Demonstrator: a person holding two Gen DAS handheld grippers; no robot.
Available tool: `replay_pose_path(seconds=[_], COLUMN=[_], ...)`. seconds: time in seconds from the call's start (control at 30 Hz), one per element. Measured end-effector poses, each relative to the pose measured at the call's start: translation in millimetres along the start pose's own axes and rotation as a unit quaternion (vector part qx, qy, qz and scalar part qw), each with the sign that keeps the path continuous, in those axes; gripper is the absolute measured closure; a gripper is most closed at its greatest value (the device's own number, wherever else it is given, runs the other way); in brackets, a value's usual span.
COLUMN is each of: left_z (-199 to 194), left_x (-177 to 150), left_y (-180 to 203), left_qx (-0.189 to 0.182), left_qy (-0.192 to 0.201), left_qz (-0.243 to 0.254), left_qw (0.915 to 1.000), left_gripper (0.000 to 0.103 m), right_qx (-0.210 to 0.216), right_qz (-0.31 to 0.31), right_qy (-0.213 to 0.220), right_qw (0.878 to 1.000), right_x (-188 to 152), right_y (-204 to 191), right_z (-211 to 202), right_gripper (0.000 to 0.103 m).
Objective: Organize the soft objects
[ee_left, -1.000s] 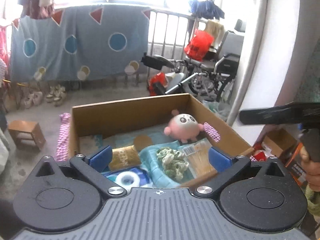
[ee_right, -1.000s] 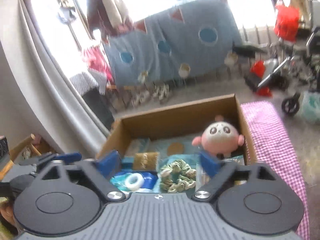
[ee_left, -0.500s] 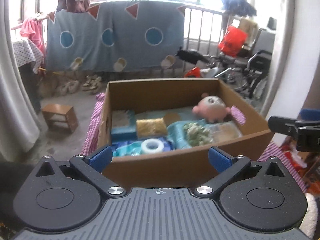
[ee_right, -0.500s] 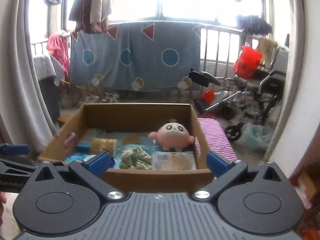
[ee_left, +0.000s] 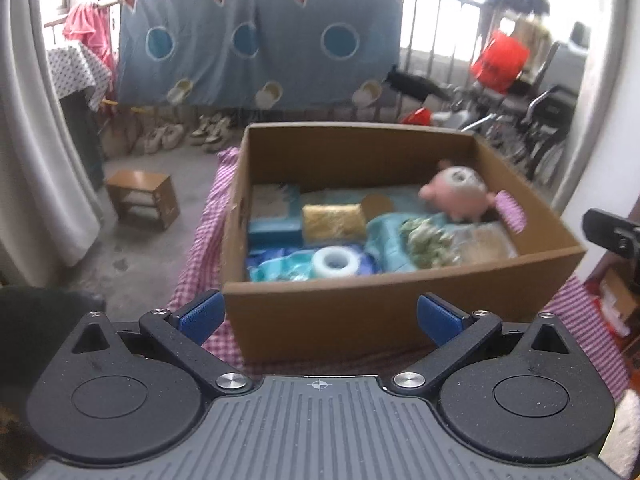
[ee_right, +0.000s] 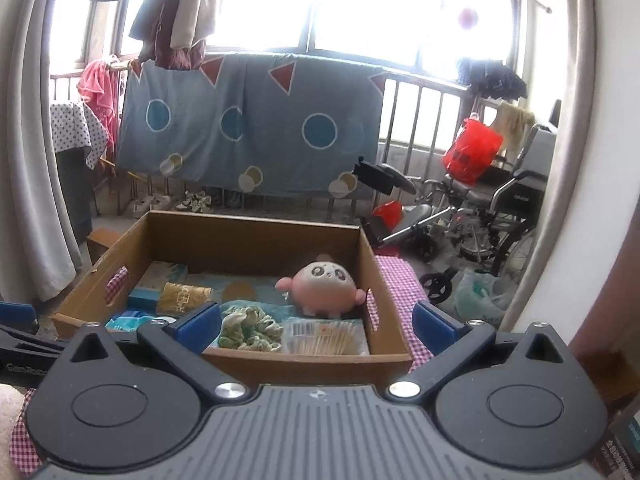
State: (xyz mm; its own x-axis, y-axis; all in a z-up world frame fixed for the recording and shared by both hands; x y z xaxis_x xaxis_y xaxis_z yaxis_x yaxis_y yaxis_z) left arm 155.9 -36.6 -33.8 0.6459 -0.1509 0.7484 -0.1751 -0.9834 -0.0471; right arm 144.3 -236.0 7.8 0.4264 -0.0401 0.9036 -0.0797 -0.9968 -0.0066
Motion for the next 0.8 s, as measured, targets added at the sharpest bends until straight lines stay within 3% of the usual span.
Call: replay_pose_path(seconds=[0.17, 0.3, 0.5, 0.8], left_z=[-0.1, -4.4, -1.8, 3.7], left_x=[-2.4, -0.4, 1.0, 6.3], left_y=[-7.1, -12.8, -23.1, -11.6], left_qx=[0.013, 0.023, 0.029, 0.03], left_qy=[-0.002, 0.002, -0.011, -0.03], left_qz=[-0.007, -0.011, -0.044, -0.044], left_qw=[0.9999, 0.9997, 0.9986, 0.9981], left_gripper=[0.0, 0.0, 0.0, 0.0], right_qx=[0.041, 0.054, 0.054, 0.066], right_qz=[0.015, 0.013, 0.016, 0.04], right_qy=[-0.047, -0.05, -0.066, -0.103], right_qw=[0.998, 0.997, 0.996, 0.992], right_x=[-11.3, -12.6, -19.5, -30.2], right_y=[-11.5, -15.9, -17.3, -20.0], right_z=[11.9, 14.8, 19.6, 34.0], right_gripper=[0.0, 0.0, 0.0, 0.0])
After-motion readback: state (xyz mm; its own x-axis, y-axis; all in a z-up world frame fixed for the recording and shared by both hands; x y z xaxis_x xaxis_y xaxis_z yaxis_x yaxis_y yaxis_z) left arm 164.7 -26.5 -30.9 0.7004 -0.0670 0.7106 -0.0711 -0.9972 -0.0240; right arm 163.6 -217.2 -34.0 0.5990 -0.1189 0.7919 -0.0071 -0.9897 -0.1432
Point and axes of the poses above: each gripper's, at about its wrist camera, not at the fingertips, and z roughly the way its jaws point, y to its right, x to its top, the point moved 10 cm from there along z, roughly the way its jaws point, and after that the axes turned 7 degrees about z, right-handed, at the moved point
